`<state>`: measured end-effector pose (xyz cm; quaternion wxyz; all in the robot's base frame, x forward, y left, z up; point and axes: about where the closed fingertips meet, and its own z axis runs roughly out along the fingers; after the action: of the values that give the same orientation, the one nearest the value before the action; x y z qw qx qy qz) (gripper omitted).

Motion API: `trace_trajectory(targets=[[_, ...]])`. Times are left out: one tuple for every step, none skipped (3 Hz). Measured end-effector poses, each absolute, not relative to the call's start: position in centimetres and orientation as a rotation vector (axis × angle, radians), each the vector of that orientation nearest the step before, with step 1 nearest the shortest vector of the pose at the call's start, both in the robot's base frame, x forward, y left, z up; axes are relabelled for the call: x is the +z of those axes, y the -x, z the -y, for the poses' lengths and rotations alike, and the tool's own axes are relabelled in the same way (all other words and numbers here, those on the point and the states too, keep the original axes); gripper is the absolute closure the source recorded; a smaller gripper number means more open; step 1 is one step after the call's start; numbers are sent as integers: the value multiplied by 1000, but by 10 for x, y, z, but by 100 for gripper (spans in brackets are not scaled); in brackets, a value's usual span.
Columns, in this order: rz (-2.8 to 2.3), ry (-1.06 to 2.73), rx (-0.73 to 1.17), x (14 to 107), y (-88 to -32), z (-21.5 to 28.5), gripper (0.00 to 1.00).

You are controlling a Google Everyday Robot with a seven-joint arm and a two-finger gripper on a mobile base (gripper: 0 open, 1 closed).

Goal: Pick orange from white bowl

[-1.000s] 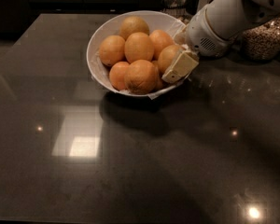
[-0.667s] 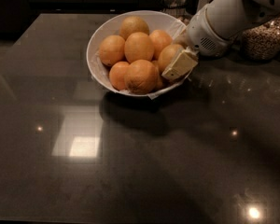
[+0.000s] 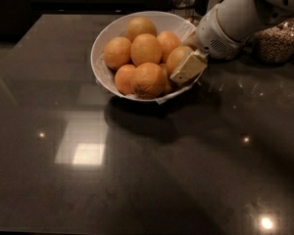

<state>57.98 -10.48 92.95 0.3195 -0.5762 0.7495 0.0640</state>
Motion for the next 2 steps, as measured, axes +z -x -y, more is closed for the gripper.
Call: trace_trajectory(targets=[[-1924,1515,208,948,-581,102,100],[-1833,1526,260,982,-584,98,100]])
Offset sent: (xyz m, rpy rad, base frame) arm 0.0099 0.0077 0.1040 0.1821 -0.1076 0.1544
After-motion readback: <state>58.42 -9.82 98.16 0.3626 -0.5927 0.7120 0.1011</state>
